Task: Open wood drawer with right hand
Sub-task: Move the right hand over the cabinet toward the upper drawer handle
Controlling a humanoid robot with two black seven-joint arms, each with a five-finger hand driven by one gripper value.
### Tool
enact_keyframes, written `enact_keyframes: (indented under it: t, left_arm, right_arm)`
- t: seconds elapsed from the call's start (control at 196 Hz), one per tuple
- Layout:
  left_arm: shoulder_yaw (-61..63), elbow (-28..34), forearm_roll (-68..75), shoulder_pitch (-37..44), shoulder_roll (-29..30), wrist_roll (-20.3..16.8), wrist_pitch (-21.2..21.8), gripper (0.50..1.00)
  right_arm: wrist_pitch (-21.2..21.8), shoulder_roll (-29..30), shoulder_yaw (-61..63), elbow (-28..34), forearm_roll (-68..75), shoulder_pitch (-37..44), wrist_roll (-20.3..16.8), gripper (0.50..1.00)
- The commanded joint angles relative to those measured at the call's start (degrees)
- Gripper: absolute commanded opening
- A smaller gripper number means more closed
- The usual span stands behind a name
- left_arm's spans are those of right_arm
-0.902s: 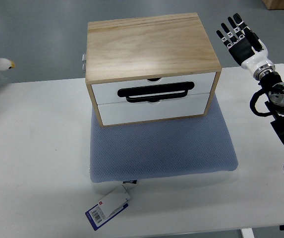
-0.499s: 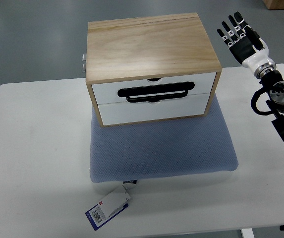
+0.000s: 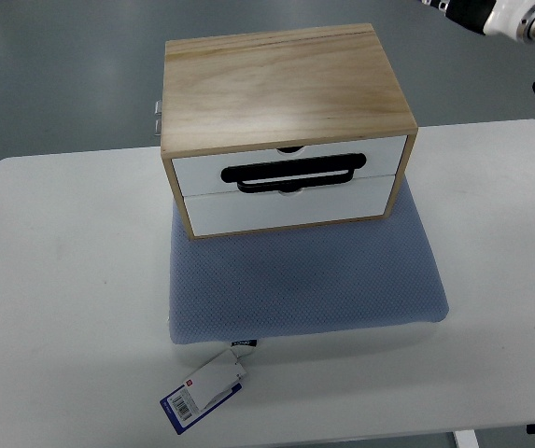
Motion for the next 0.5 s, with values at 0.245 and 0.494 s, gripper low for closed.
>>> enact_keyframes:
  t: [0.245,0.494]
  left_arm:
    - [-0.2,0.0,0.0,0.0,0.0,0.0,-0.1,1.000]
    - [-0.2,0.0,0.0,0.0,0.0,0.0,-0.1,1.000]
  right_arm:
    - [2.8,-2.6,-36.5,21.3,-7.0,32.8,-19.5,0.944]
    - [2.8,-2.2,-45.9,40.8,-5.5,47.1,-26.2,0.944]
